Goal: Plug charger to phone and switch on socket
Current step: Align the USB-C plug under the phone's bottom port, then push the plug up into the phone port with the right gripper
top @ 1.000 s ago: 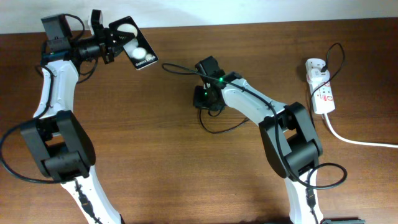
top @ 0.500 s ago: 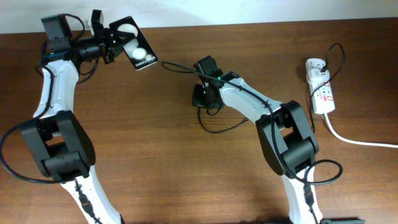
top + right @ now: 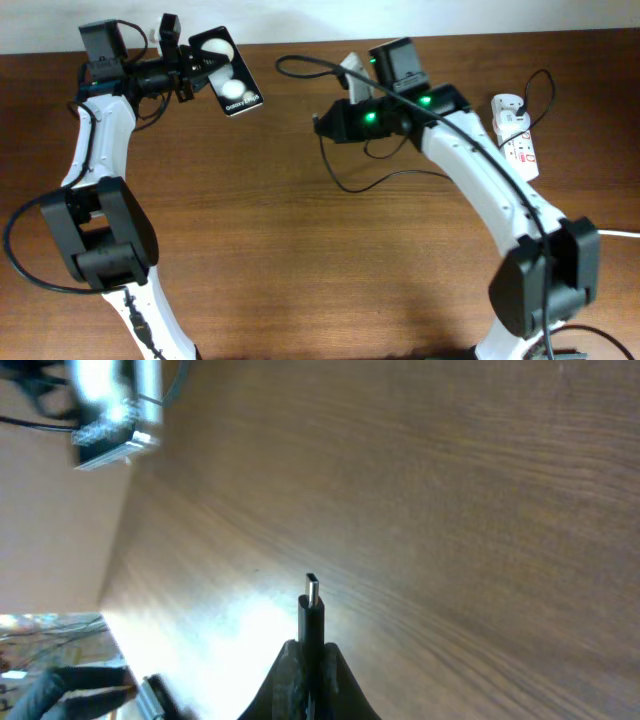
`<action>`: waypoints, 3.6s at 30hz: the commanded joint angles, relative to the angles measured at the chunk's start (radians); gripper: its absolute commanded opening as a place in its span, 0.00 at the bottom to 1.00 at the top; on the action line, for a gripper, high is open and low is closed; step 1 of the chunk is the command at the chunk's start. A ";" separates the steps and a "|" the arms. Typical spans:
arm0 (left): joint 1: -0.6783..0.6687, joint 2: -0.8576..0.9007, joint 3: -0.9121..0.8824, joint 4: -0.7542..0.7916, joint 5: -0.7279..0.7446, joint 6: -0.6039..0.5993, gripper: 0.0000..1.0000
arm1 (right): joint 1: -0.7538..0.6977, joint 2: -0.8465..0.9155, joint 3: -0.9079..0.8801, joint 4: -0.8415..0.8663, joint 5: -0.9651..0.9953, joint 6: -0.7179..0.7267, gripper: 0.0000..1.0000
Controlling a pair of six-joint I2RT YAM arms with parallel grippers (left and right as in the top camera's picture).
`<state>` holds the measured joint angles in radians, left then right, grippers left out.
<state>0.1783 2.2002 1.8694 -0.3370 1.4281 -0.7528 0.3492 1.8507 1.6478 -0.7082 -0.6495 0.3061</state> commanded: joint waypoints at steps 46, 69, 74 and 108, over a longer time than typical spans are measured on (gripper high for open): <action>-0.302 -0.007 0.010 0.146 0.146 0.043 0.00 | 0.002 -0.297 -0.714 0.975 -0.204 0.541 0.04; -0.302 -0.007 0.010 0.145 0.146 0.043 0.00 | -0.035 -0.222 -0.714 1.091 -0.283 0.628 0.04; -0.302 -0.007 0.010 0.145 0.146 0.043 0.00 | -0.065 -0.222 -0.714 1.092 -0.282 0.627 0.04; -0.322 -0.007 0.010 0.142 0.146 0.043 0.00 | -0.109 -0.129 -0.713 1.379 -0.387 0.687 0.04</action>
<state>-0.1184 2.2002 1.8694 -0.1902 1.5028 -0.7113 0.2634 1.7199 0.9249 0.6487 -1.1095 0.9951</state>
